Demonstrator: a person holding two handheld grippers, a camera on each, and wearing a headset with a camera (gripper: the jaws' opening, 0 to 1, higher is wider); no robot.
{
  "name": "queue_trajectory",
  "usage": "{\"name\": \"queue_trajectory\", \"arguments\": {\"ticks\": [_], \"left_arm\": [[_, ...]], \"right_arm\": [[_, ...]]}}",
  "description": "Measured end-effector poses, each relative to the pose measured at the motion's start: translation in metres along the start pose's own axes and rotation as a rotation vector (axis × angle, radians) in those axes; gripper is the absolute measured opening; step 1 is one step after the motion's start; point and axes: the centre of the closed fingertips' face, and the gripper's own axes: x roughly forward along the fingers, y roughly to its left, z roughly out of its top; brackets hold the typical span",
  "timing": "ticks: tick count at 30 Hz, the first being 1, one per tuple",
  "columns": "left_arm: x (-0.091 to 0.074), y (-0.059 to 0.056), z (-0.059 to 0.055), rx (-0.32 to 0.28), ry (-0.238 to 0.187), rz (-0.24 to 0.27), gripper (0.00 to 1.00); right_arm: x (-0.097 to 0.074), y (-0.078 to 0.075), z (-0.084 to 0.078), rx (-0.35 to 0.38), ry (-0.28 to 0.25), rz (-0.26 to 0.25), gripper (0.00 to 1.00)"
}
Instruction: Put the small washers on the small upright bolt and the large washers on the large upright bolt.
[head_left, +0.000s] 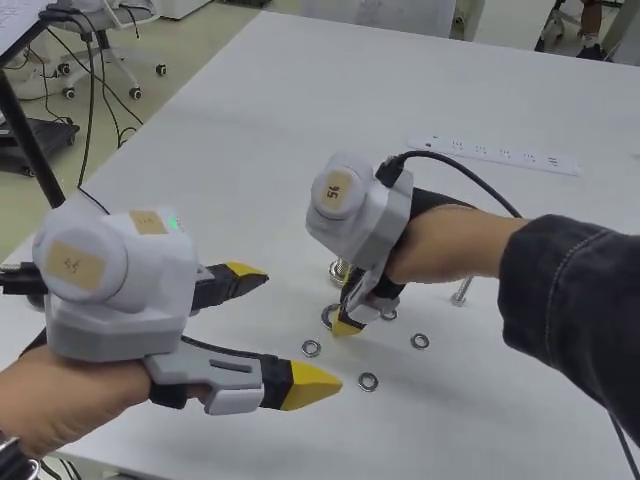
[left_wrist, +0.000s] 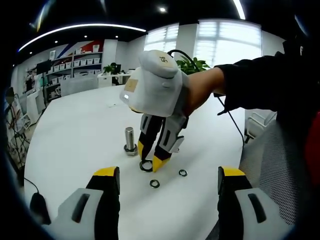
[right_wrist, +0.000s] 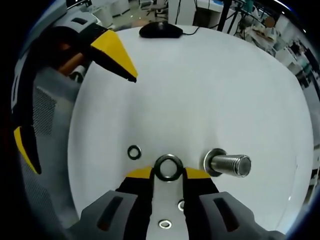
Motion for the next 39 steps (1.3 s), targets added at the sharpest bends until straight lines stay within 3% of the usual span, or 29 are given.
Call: {"name": "queue_trajectory", "arguments": {"ticks": [15, 30, 39], "left_arm": [[0.001, 0.0, 0.001, 0.002, -0.003, -0.003, 0.8], [0.002, -0.002, 0.002, 0.005, -0.007, -0.013, 0.8], [0.003, -0.001, 0.002, 0.008, -0.009, -0.016, 0.8]], "right_arm": [[-0.014, 0.005, -0.006, 0.027, -0.002, 0.008, 0.23], [-0.055, 0.014, -0.015, 0.054, -0.031, 0.006, 0.23], [-0.083, 0.001, -0.007, 0.045, -0.049, -0.025, 0.23]]}}
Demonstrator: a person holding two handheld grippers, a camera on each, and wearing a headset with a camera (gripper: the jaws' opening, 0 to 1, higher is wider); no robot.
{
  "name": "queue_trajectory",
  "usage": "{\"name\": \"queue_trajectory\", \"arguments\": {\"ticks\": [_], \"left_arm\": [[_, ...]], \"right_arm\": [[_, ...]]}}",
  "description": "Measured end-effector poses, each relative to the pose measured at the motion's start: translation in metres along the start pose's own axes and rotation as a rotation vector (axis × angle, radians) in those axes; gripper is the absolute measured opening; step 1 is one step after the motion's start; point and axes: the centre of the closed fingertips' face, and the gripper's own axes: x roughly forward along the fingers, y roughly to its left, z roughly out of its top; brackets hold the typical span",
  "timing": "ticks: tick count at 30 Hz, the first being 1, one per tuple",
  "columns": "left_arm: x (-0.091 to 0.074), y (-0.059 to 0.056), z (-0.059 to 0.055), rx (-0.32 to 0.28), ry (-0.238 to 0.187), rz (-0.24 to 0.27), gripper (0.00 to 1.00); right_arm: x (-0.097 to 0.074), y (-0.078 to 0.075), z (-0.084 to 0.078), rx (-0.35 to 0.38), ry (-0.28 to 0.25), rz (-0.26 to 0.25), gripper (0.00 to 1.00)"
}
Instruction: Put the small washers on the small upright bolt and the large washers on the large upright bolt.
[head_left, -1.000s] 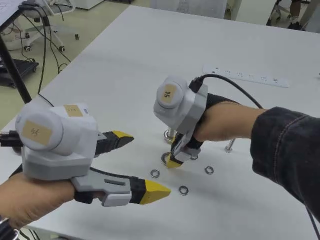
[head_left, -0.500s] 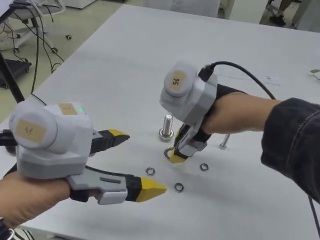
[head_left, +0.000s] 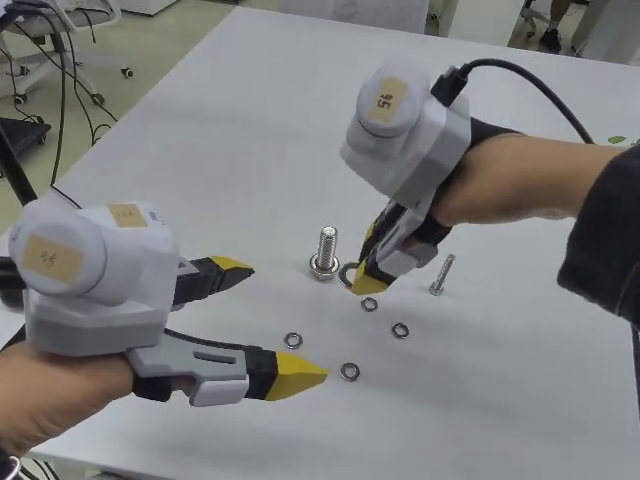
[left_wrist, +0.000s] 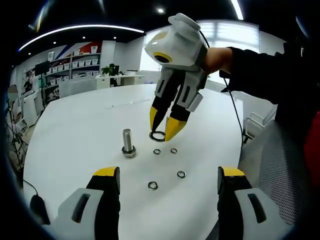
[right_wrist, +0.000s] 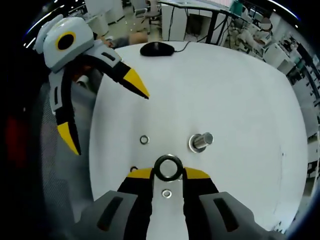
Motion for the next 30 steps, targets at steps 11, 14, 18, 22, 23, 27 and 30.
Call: {"name": "queue_trajectory", "arguments": {"ticks": [11, 14, 18, 22, 23, 27, 30], "left_arm": [[-0.001, 0.001, 0.0, 0.0, -0.002, 0.003, 0.8], [-0.001, 0.001, 0.0, 0.001, -0.003, 0.005, 0.8], [-0.001, 0.001, 0.0, 0.0, -0.003, 0.008, 0.8], [-0.003, 0.001, 0.0, -0.002, -0.004, 0.012, 0.8], [-0.003, 0.001, 0.0, -0.003, -0.004, 0.012, 0.8], [-0.003, 0.001, 0.0, -0.003, -0.004, 0.013, 0.8], [-0.004, 0.001, -0.001, -0.004, -0.002, 0.015, 0.8]], "right_arm": [[-0.012, -0.027, 0.021, -0.03, -0.011, -0.047, 0.23], [-0.014, -0.034, 0.027, -0.035, -0.015, -0.055, 0.23], [-0.013, -0.042, 0.035, -0.039, -0.022, -0.059, 0.23], [-0.008, -0.048, 0.038, -0.039, -0.015, -0.057, 0.23], [-0.007, -0.049, 0.039, -0.04, -0.014, -0.058, 0.23], [-0.001, -0.053, 0.04, -0.034, -0.008, -0.047, 0.23], [0.004, -0.055, 0.041, -0.027, -0.003, -0.04, 0.23]]}}
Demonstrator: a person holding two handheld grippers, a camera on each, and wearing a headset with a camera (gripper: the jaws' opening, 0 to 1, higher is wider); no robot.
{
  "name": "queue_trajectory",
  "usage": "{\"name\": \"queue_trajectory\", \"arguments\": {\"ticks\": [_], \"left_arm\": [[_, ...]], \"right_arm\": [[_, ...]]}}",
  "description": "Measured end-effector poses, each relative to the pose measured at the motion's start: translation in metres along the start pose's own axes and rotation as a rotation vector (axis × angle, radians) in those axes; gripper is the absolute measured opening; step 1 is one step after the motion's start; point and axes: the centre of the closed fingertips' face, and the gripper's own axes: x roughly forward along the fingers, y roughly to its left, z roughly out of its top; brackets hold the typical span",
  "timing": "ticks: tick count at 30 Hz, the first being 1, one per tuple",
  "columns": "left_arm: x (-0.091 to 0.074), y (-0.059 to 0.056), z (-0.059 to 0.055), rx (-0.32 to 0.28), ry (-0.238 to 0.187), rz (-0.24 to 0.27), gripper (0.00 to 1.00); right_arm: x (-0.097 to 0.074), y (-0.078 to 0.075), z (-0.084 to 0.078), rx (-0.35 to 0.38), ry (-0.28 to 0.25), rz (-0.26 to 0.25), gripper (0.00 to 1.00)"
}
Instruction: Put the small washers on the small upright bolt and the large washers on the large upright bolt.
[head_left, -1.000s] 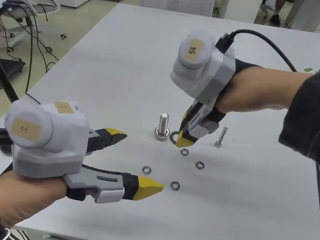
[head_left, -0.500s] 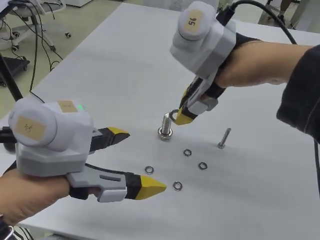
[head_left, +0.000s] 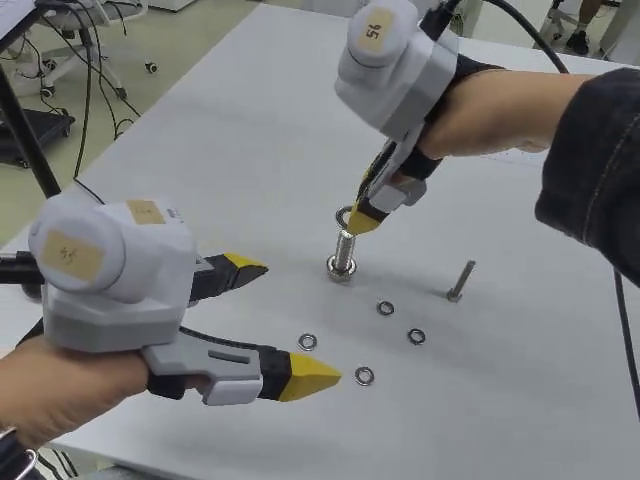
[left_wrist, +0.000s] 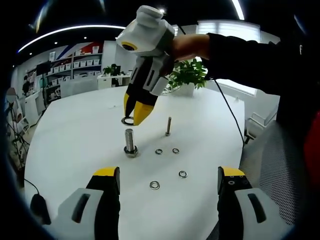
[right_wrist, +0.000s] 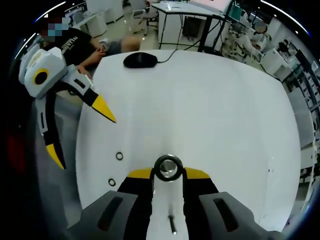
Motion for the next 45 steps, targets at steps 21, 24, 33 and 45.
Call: {"name": "queue_trajectory", "arguments": {"ticks": [21, 24, 33, 45], "left_arm": [[-0.002, 0.001, 0.002, -0.007, -0.011, 0.015, 0.8], [-0.001, 0.0, 0.001, -0.007, -0.007, 0.012, 0.8], [0.0, 0.001, 0.001, -0.008, -0.006, 0.013, 0.8], [0.0, 0.0, 0.001, -0.006, -0.005, 0.013, 0.8]], "right_arm": [[0.02, 0.001, -0.01, 0.027, 0.03, 0.03, 0.23], [0.021, 0.001, -0.011, 0.03, 0.033, 0.033, 0.23], [0.028, 0.007, -0.015, 0.038, 0.042, 0.048, 0.23], [0.044, 0.007, -0.02, 0.056, 0.038, 0.051, 0.23]]}}
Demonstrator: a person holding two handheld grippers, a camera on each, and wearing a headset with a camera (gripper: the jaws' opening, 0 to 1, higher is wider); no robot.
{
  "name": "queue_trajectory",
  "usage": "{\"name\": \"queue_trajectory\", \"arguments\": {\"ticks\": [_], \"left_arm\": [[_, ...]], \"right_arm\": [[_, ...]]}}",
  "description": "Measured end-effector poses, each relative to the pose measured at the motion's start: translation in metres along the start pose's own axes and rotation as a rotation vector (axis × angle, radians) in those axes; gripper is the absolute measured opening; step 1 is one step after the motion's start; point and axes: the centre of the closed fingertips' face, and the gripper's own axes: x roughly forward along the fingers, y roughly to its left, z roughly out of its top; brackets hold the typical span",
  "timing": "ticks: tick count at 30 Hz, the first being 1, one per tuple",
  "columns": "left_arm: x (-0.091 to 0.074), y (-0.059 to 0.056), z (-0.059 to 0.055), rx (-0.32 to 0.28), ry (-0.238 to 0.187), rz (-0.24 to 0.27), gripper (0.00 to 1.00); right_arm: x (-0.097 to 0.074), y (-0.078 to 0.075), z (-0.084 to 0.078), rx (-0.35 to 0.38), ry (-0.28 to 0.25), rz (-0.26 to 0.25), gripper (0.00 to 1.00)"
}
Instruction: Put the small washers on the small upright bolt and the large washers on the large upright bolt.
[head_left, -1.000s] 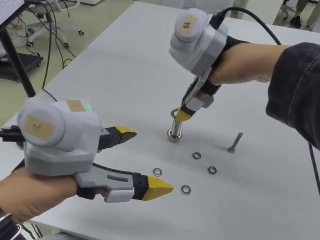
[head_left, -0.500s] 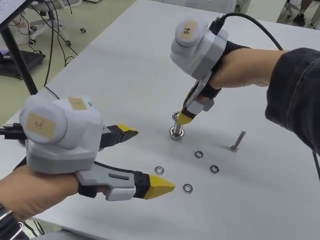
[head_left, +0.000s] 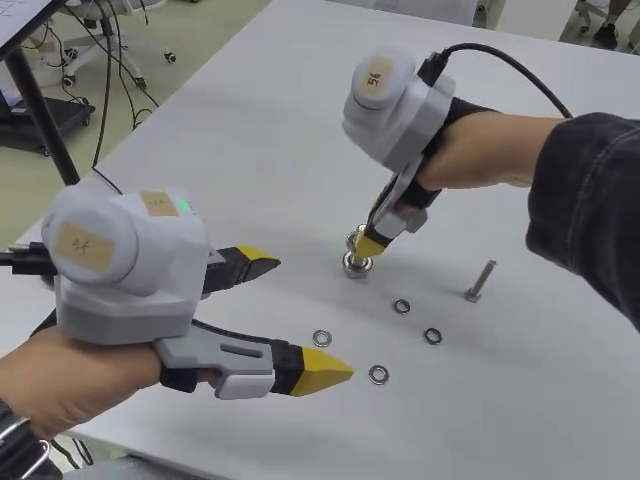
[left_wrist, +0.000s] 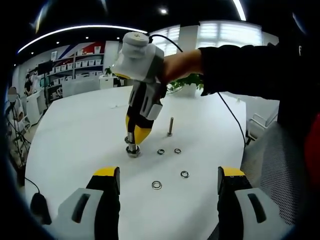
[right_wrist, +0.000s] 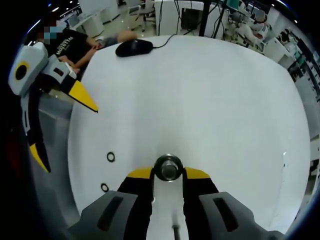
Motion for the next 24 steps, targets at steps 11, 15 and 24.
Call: {"name": "queue_trajectory", "arguments": {"ticks": [11, 15, 24], "left_arm": [[0.0, 0.001, 0.0, 0.0, -0.001, 0.0, 0.8], [0.0, 0.001, 0.0, -0.001, -0.002, 0.0, 0.8], [-0.001, 0.001, -0.001, -0.003, -0.003, 0.0, 0.79]], "right_arm": [[0.011, 0.0, -0.002, 0.006, 0.006, -0.004, 0.23], [0.013, 0.001, -0.003, 0.007, 0.01, -0.005, 0.23], [0.02, 0.0, -0.005, -0.001, 0.021, -0.011, 0.23]]}}
